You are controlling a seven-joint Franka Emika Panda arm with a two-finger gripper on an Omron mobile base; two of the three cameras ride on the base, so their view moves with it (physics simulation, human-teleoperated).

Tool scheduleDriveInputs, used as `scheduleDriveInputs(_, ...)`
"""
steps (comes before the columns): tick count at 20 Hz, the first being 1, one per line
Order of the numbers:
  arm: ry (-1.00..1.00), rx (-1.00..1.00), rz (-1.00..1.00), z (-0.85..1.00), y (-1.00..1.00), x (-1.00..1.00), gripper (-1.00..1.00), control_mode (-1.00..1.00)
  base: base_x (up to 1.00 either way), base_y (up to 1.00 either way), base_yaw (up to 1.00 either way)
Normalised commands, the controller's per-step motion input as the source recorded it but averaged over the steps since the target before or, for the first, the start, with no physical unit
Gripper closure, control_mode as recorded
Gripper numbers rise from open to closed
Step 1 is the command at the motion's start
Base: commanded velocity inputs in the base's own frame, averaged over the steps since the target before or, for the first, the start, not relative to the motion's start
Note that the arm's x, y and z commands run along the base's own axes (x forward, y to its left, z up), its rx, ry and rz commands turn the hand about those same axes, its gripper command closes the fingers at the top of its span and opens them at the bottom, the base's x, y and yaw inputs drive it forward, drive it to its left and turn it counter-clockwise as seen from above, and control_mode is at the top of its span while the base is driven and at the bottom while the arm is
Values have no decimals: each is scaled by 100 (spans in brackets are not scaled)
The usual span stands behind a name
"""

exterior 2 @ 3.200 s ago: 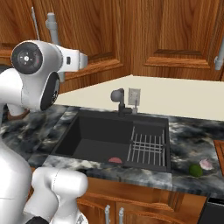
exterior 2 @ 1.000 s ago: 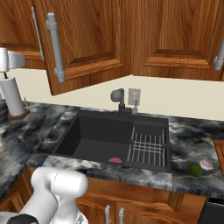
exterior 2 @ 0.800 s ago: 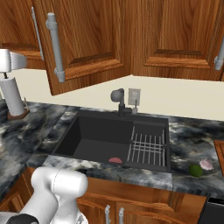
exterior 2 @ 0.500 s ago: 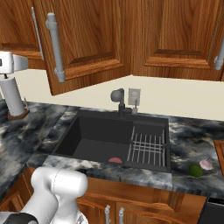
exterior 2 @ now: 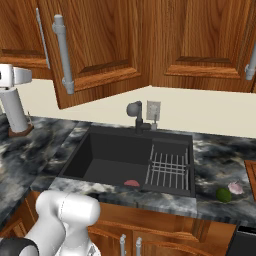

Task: Open the cabinet. Place the bowl and condiment on the counter. Then place the lime and garlic on the cutting board.

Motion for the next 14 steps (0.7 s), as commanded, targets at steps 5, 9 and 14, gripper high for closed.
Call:
scheduleDriveInputs(5,3,-5,-17,-16,0,36,-100,-100,0,0,0)
scheduleDriveInputs(9,4,-4,-13,-6,-3,26,-100,-100,0,0,0)
scheduleDriveInputs(14,3,-2,-8,-4,-12,13,-100,-100,0,0,0)
